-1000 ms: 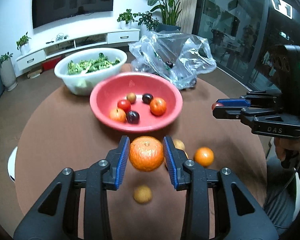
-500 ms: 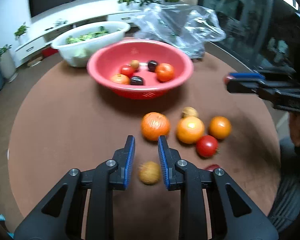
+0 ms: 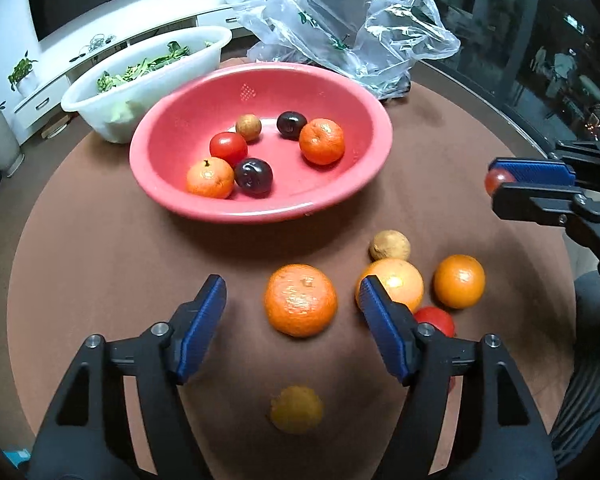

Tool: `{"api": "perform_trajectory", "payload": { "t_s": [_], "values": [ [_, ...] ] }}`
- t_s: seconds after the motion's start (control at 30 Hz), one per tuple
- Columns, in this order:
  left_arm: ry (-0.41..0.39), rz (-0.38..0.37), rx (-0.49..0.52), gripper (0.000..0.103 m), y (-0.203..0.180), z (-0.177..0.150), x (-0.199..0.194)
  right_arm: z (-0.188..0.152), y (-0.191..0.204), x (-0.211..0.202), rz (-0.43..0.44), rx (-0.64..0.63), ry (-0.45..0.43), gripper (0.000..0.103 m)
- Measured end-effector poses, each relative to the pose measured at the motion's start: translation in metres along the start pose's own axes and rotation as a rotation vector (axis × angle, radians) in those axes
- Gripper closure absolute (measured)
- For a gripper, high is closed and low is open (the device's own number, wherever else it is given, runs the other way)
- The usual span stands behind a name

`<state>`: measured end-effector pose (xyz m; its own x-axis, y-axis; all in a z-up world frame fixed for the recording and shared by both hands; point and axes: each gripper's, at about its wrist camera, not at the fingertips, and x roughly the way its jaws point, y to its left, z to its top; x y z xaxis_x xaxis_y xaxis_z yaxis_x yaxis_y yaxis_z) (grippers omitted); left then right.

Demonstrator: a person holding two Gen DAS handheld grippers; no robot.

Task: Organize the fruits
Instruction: 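Carry the tangerine and grape into the red basin and open both tools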

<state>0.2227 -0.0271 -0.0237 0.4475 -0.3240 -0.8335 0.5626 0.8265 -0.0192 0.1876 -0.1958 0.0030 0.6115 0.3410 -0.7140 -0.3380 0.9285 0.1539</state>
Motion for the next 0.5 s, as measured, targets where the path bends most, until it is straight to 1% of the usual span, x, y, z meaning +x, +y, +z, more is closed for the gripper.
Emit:
{"api": "perform_trajectory", "payload": {
  "t_s": [0.03, 0.07, 0.17, 0.23, 0.27, 0.3, 0.33, 0.4, 0.5],
  "values": [
    [0.007, -0.008, -0.014, 0.037, 0.004, 0.001, 0.003, -0.001, -0.001, 0.000, 0.002, 0.002, 0.000, 0.078],
    [0.013, -0.018, -0.026, 0.043, 0.008, 0.002, 0.006, -0.002, -0.001, 0.000, 0.004, 0.002, 0.001, 0.078],
    [0.032, -0.074, -0.060, 0.043, 0.019, 0.000, 0.010, -0.005, -0.002, 0.003, 0.008, 0.005, 0.007, 0.078],
    [0.039, -0.095, -0.068, 0.046, 0.022, 0.001, 0.011, -0.006, -0.003, 0.005, 0.009, 0.009, 0.012, 0.078],
    [0.040, -0.104, -0.066, 0.052, 0.022, 0.001, 0.013, -0.007, -0.003, 0.006, 0.010, 0.012, 0.014, 0.078],
    [0.040, -0.117, -0.058, 0.062, 0.020, 0.002, 0.013, -0.007, -0.003, 0.007, 0.011, 0.013, 0.016, 0.078],
    [0.040, -0.124, -0.050, 0.066, 0.017, 0.003, 0.012, -0.008, -0.003, 0.007, 0.012, 0.013, 0.015, 0.078],
    [0.042, -0.105, -0.031, 0.066, 0.012, 0.005, 0.012, -0.007, -0.001, 0.007, 0.013, 0.012, 0.015, 0.078],
    [0.044, -0.111, -0.038, 0.066, 0.012, 0.003, 0.011, -0.006, 0.000, 0.005, 0.012, 0.008, 0.012, 0.078]
  ]
}}
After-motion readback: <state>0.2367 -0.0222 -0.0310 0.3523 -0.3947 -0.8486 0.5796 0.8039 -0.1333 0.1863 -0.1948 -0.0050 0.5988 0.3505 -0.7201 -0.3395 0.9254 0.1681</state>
